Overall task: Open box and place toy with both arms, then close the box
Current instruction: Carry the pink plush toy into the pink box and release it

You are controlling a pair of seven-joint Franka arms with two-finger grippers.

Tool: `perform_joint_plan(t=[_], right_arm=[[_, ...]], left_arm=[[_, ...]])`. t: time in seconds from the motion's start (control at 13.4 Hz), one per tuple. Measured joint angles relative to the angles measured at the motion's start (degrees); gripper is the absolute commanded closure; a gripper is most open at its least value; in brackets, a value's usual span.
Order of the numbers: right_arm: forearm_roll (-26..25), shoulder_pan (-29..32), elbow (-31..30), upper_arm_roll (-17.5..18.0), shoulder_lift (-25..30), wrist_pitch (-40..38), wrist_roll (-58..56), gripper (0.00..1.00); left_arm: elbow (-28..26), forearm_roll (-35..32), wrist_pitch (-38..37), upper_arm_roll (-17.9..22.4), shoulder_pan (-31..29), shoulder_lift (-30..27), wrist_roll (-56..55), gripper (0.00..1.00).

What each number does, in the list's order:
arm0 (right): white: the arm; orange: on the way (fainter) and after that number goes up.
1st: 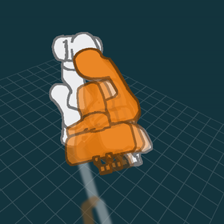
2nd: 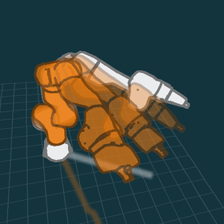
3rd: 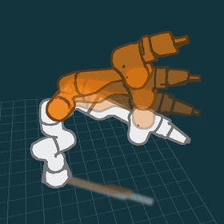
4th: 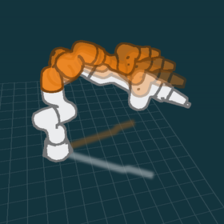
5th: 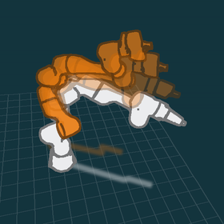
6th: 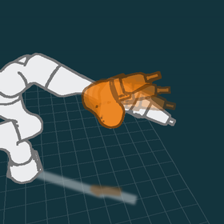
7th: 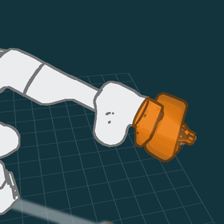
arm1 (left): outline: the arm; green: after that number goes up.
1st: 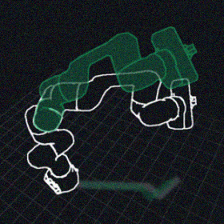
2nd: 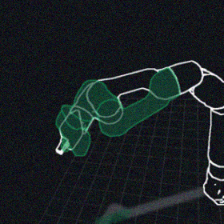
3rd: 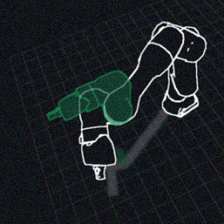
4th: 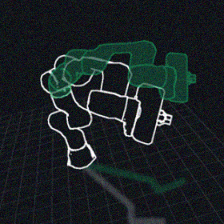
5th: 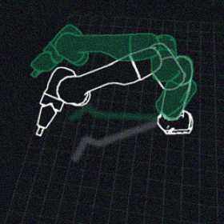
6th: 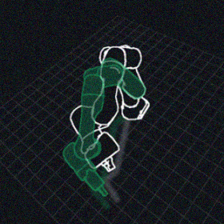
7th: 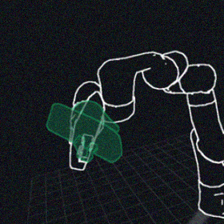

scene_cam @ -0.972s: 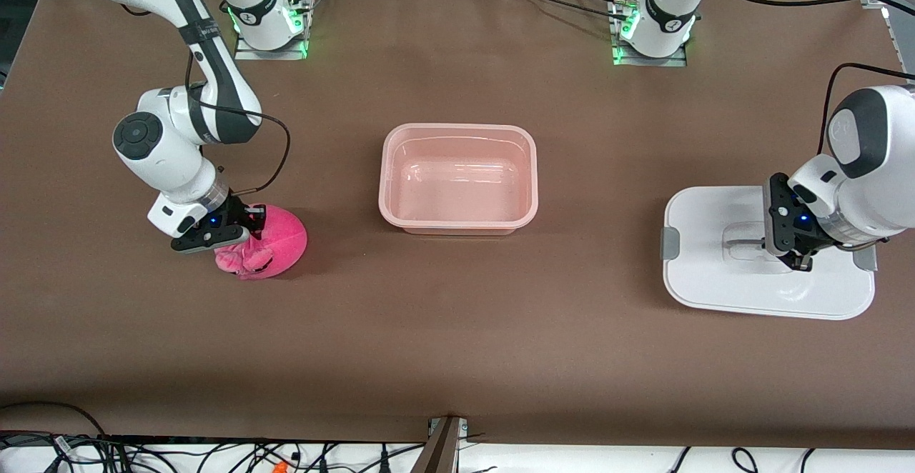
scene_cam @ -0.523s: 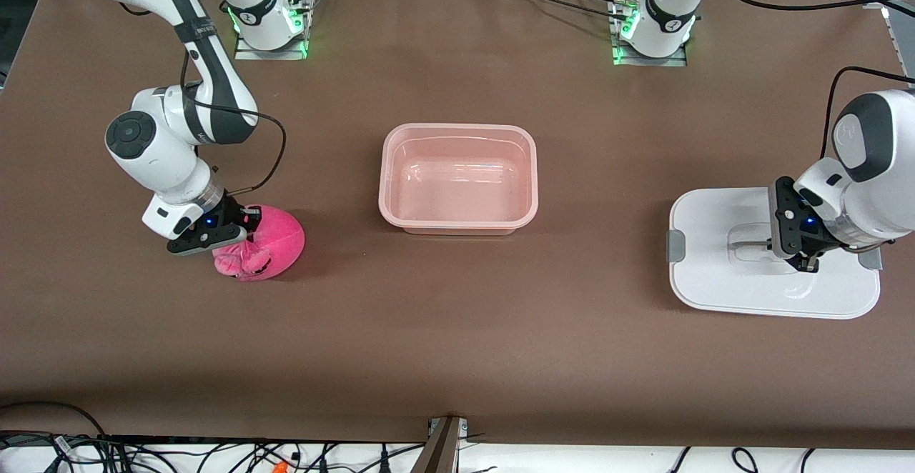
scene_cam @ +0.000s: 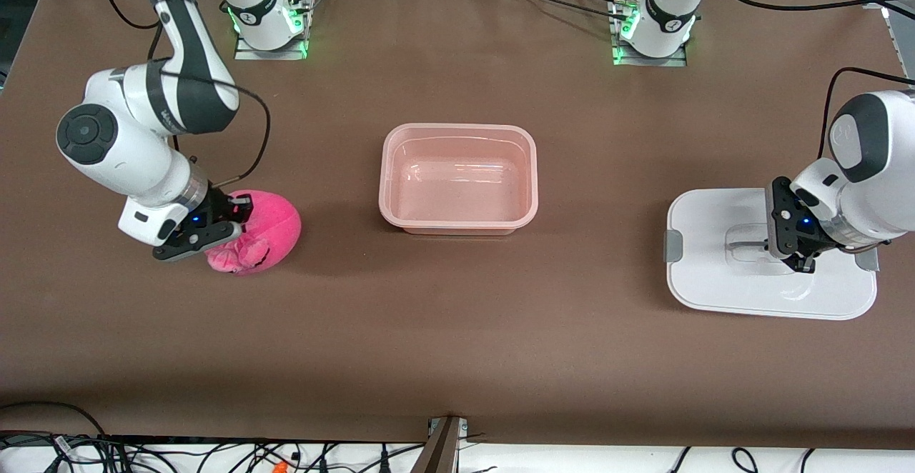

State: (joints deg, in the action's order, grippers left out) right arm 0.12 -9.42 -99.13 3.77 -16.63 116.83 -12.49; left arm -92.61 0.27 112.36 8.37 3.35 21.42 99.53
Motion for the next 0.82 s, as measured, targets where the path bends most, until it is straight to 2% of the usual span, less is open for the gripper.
perform_joint_plan(t=[0.15, 0.37, 0.6, 0.82], right_arm=[[0.0, -2.5, 4.2, 3.0, 0.0, -4.0, -2.3, 1.00], [-0.3, -10.3, 6.7, 3.9, -0.5, -4.7, -3.5, 1.00], [-5.5, -19.9, 9.0, 4.2, -2.2, -4.7, -6.3, 1.00], [-9.4, -27.6, 14.1, 4.2, -7.0, -6.4, -6.8, 1.00]], left_arm=[[0.0, 0.0, 0.1, 0.0, 0.1, 0.0, 0.0, 1.00], [0.0, 0.0, 0.1, 0.0, 0.1, 0.0, 0.0, 1.00], [0.0, 0.0, 0.1, 0.0, 0.1, 0.0, 0.1, 1.00], [0.0, 0.0, 0.1, 0.0, 0.1, 0.0, 0.1, 1.00]])
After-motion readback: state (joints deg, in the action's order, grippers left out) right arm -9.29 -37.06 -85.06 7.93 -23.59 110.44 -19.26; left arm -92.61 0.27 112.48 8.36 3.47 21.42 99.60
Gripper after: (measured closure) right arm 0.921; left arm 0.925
